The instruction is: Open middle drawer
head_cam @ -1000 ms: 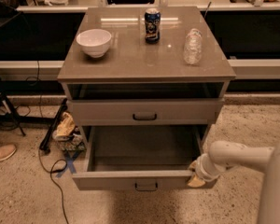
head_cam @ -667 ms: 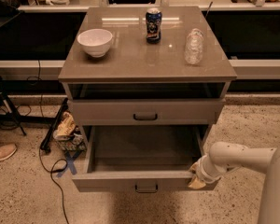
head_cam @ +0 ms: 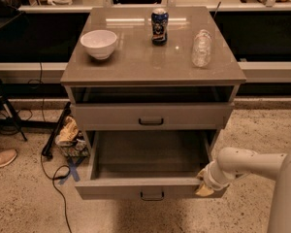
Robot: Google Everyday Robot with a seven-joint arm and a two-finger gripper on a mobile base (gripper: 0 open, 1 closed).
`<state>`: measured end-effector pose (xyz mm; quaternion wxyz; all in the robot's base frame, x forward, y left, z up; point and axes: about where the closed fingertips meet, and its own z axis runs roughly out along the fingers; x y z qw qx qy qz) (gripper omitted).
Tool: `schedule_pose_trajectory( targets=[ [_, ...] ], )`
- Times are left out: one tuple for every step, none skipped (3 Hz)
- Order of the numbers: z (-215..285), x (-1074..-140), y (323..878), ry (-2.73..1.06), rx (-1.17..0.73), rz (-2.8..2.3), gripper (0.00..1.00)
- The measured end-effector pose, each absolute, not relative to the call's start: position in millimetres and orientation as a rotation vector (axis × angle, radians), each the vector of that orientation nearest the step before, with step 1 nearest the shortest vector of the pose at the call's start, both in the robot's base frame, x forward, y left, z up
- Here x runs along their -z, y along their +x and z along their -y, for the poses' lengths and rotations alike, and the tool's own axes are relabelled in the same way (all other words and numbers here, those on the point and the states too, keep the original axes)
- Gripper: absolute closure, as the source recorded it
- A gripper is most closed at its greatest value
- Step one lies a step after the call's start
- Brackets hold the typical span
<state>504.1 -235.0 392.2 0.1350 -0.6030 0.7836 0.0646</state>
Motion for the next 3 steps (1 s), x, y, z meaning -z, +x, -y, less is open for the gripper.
schedule_pose_trajectory(
  targets=[
    [235.0, -392.7, 504.1, -1.747, -0.187, -2.27, 0.59],
    [235.0, -392.7, 504.1, -1.747, -0.187, -2.27, 0.35],
    [232.9, -389.8, 504.9, -1.777, -0.203, -2.27, 0.11]
  ],
)
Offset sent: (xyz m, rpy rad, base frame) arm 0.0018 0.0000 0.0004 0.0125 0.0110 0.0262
